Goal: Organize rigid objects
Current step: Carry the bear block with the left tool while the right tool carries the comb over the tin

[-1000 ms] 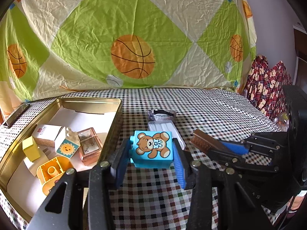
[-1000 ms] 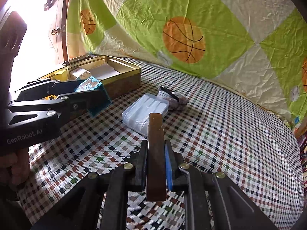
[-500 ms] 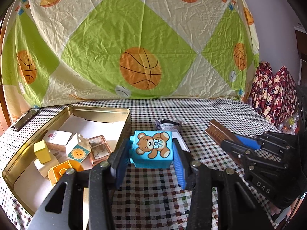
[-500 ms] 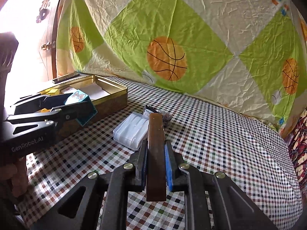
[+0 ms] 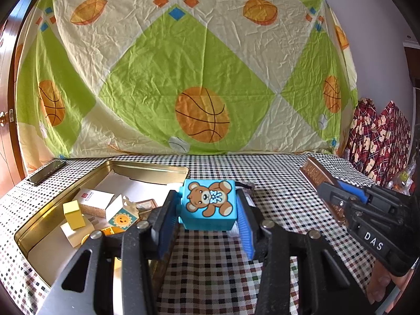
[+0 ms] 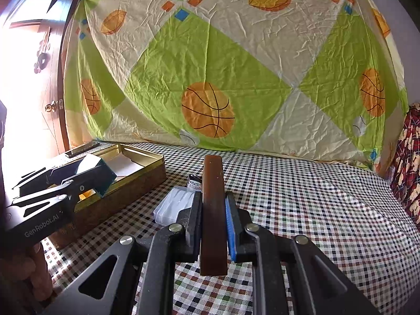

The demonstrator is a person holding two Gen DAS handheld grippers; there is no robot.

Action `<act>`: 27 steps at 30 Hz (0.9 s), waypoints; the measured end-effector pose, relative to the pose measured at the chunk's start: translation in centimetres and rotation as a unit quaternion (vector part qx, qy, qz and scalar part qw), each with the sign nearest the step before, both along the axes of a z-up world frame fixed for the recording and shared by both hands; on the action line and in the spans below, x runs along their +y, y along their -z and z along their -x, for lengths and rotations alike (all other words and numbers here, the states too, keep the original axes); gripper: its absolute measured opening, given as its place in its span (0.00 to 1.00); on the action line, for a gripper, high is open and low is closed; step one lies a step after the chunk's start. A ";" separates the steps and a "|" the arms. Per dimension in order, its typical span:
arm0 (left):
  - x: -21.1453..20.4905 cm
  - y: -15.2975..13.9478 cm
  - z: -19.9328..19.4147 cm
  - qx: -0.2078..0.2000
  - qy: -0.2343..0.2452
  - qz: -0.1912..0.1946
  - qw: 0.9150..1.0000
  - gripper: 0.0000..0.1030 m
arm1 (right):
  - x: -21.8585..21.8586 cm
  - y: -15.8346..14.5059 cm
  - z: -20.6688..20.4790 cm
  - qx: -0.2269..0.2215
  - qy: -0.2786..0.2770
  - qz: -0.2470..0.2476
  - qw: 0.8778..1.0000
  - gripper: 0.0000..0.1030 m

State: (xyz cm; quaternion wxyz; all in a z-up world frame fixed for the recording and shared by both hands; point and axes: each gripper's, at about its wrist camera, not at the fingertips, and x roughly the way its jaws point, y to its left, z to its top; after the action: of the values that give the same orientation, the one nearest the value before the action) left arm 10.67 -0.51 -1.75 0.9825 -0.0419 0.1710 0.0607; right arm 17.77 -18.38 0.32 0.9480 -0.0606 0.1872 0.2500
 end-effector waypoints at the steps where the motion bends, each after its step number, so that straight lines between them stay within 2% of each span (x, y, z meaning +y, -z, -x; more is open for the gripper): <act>1: 0.0 0.0 0.1 -0.002 -0.001 0.001 1.000 0.41 | -0.1 0.0 0.0 -0.001 0.003 -0.004 1.000 0.17; 18: 0.4 -0.2 0.7 -0.017 -0.007 0.013 1.000 0.41 | -0.8 -0.8 1.3 -0.030 0.025 -0.054 0.998 0.17; 27: 0.6 -0.3 0.8 -0.019 -0.009 0.016 1.000 0.41 | -0.3 -0.8 1.4 -0.032 0.026 -0.065 0.997 0.17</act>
State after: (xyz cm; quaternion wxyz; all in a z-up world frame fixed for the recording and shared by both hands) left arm 9.90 0.12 -1.46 0.9843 -0.0605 0.1524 0.0659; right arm 16.37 -18.64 1.12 0.9616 -0.0016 0.1420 0.2348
